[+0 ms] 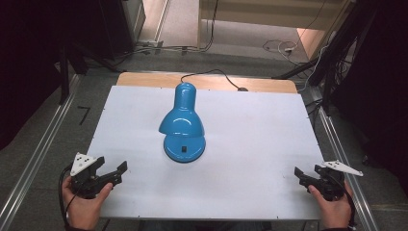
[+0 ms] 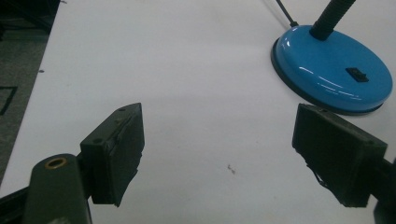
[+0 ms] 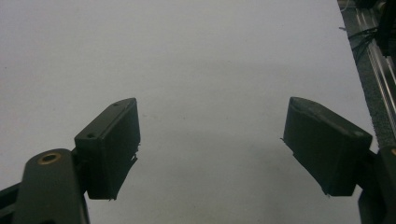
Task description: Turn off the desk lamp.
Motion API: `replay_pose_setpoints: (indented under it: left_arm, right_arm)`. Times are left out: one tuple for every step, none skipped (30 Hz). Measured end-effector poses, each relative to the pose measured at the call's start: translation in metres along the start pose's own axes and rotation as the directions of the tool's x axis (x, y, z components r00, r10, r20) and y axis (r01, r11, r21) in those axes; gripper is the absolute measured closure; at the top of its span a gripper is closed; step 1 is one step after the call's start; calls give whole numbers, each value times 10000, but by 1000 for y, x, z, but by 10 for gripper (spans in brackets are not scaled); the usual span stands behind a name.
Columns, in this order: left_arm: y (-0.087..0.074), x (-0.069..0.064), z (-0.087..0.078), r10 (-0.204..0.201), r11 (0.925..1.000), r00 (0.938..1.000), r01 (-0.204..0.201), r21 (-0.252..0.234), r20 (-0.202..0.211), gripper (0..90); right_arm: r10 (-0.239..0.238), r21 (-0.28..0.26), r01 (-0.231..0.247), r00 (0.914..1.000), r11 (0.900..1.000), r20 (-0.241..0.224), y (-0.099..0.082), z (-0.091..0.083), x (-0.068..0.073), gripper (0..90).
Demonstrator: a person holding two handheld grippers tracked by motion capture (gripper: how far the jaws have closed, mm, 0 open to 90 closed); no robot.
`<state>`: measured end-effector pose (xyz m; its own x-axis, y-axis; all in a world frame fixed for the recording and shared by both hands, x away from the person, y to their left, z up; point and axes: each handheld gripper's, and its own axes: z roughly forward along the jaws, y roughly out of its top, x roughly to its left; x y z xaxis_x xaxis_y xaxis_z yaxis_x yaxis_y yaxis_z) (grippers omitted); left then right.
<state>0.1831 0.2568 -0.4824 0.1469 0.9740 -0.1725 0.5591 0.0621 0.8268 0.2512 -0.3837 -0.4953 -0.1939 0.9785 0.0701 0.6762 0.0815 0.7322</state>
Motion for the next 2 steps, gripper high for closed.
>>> replay_pose_setpoints:
  left_arm:
    - [-1,1,0,17,10000,10000,-16,9,-48,178]
    - [-2,2,1,19,10000,9999,-18,65,-132,170]
  right_arm:
    - [-9,-12,9,10000,10000,-6,0,0,0,174]
    - [-3,-8,3,10000,10000,2,0,1,0,173]
